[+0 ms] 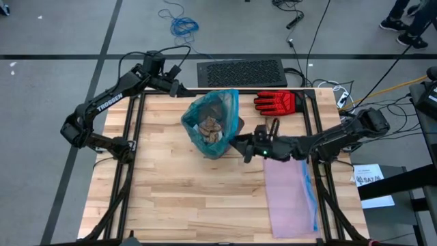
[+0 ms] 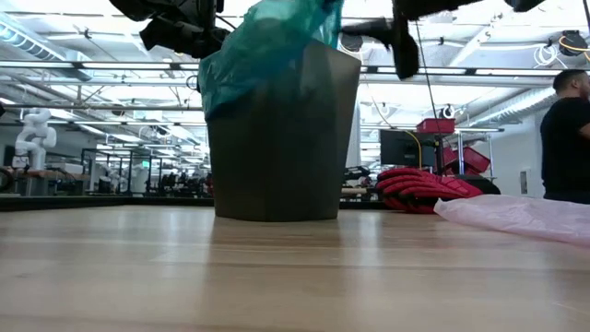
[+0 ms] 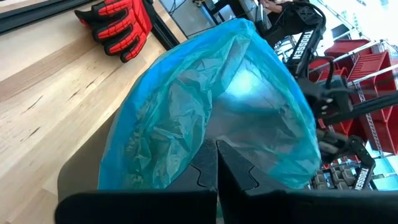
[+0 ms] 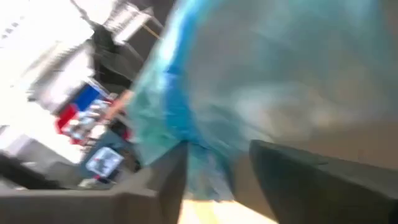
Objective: Place trash/remove bag and relplace
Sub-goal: Remove the blue trash bag from the trash bin
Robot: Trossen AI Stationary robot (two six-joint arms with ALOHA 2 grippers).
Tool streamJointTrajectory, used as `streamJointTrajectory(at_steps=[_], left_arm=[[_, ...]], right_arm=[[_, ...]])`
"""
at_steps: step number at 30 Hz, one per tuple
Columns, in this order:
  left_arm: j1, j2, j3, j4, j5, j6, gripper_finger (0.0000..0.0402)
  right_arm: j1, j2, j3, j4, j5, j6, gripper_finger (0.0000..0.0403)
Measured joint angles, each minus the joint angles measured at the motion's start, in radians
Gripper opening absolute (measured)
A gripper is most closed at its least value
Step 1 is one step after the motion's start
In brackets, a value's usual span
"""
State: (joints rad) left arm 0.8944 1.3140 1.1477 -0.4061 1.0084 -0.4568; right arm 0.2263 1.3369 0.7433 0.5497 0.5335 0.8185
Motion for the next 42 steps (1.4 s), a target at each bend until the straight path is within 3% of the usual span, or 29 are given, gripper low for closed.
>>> streamJointTrajectory(at_steps=[4, 11, 15, 19, 23, 31, 37, 42], left_arm=[[0.0, 0.0, 0.0, 0.0, 0.0, 0.001, 0.0], [0.0, 0.0, 0.0, 0.0, -0.004, 0.011, 0.0], [0.0, -0.005, -0.001, 0.0, -0.023, 0.02, 0.0], [0.0, -0.006, -0.001, 0.0, -0.048, 0.021, 0.0], [0.0, -0.013, 0.01, -0.012, -0.077, 0.038, 0.0], [0.0, -0.022, 0.171, -0.297, -0.29, 0.24, 0.0], [0.0, -0.023, 0.3, -0.47, -0.434, 0.329, 0.0], [0.0, -0.036, 0.381, -0.541, -0.447, 0.334, 0.0]], right_arm=[[-0.026, 0.0, 0.0, 0.123, -0.079, -0.072, 0.0027], [-0.032, 0.0, 0.072, 0.137, -0.095, -0.078, 0.0001], [-0.051, 0.001, 0.235, -0.134, -0.099, -0.082, 0.0], [-0.096, 0.01, 0.482, -0.55, -0.123, -0.08, 0.0], [-0.164, 0.048, 0.739, -0.843, -0.168, -0.101, 0.0], [-0.298, 0.192, 1.163, -1.304, -0.332, -0.102, 0.0], [-0.371, 0.327, 1.32, -1.586, -0.485, -0.114, 0.0], [-0.398, 0.388, 1.34, -1.629, -0.62, -0.148, 0.0]])
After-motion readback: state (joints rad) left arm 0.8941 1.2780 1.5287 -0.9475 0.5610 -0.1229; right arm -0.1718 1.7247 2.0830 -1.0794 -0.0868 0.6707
